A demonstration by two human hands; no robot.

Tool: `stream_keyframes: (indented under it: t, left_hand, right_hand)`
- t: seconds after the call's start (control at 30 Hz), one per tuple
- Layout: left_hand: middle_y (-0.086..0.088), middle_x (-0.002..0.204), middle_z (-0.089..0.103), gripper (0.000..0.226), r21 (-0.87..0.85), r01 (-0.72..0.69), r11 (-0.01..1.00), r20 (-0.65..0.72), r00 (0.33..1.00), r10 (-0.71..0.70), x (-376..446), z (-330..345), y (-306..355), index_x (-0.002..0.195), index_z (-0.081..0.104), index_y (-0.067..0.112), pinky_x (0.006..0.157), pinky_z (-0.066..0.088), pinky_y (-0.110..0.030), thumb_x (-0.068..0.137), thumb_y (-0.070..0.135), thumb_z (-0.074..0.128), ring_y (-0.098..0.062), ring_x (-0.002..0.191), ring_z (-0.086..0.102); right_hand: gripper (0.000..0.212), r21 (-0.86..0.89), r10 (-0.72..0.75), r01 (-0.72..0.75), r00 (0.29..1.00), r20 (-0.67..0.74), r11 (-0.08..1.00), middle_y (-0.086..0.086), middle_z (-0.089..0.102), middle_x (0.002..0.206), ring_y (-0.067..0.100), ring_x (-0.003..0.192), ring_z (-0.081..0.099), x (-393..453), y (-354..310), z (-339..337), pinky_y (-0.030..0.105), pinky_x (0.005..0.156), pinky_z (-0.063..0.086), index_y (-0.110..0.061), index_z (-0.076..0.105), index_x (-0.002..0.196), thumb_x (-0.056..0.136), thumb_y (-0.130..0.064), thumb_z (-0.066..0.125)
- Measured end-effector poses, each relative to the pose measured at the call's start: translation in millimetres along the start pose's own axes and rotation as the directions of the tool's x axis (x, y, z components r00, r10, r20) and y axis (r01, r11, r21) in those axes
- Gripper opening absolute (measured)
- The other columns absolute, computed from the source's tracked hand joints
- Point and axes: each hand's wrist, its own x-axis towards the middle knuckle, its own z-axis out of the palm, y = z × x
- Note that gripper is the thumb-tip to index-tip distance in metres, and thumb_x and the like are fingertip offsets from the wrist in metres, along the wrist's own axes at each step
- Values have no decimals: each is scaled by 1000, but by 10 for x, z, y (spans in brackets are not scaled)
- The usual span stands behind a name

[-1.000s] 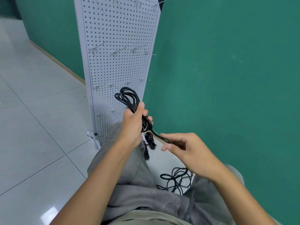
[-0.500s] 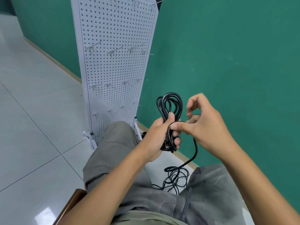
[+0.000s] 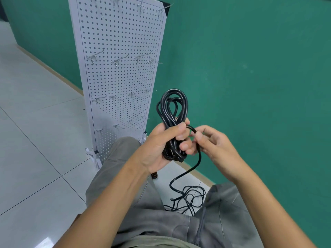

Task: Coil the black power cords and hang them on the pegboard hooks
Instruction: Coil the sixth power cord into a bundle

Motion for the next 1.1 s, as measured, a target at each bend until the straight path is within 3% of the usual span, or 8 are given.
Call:
stream_keyframes:
  t: [0.1,0.23,0.5,0.7,0.8,0.93,1.0,1.1]
  left_hand:
    - [5,68,40,10,41,-16,999,-26,1000,17,5,-79,85,109,51,10,62,49,-29,100,14,48,-12,58,48]
    - [4,68,39,18,149,13,989,-85,996,0,-4,-145,102,114,53,7,62,48,-30,100,19,52,-14,57,47]
    - [0,72,47,32,463,147,874,-181,981,-69,37,-144,-113,126,57,0,62,48,-33,108,26,51,-18,61,51]
    - [-6,113,69,32,654,154,741,-163,985,-61,45,-144,-178,127,62,14,62,52,-37,101,32,63,-22,71,63]
    - [8,102,72,21,656,172,735,-162,983,-86,37,-139,-154,122,64,18,64,53,-37,102,24,61,-14,78,66]
    - [-8,98,68,23,710,156,686,-135,987,-85,34,-203,-117,121,66,16,81,57,-42,102,29,65,-12,93,59]
    - [7,91,70,14,708,147,690,-115,989,-92,27,-188,-116,115,67,17,80,54,-30,104,23,62,-7,89,62]
    - [11,87,72,9,729,148,668,-94,989,-117,34,-148,-145,100,66,17,78,50,-22,105,16,59,-7,85,64]
  right_hand:
    - [22,-38,0,-3,996,-84,999,12,63,70,18,64,58,-99,145,24,23,70,50,-2,64,90,91,-23,68]
    - [28,79,-11,29,976,-216,996,6,61,67,17,63,56,-146,166,3,22,68,50,-8,68,83,82,-35,77]
    - [16,347,6,83,969,-248,934,11,64,133,22,126,62,-75,-181,92,48,98,56,-11,60,88,98,-23,58]
    - [20,324,39,47,967,-252,945,16,67,120,22,86,61,26,-330,220,36,77,55,-9,55,95,108,-22,47]
    - [22,358,80,30,954,-289,933,10,69,95,22,85,63,81,-366,297,41,86,53,-9,57,96,108,-22,45]
    - [23,348,121,7,931,-345,937,16,66,112,27,108,62,192,-347,400,53,111,45,-13,61,97,108,-29,48]
    - [25,242,112,-19,919,-377,970,18,67,115,36,110,63,238,-320,452,53,102,51,-21,63,94,102,-42,52]
    - [25,17,86,-87,906,-414,996,4,66,103,28,86,58,283,-273,458,28,55,45,-26,55,97,106,-46,43]
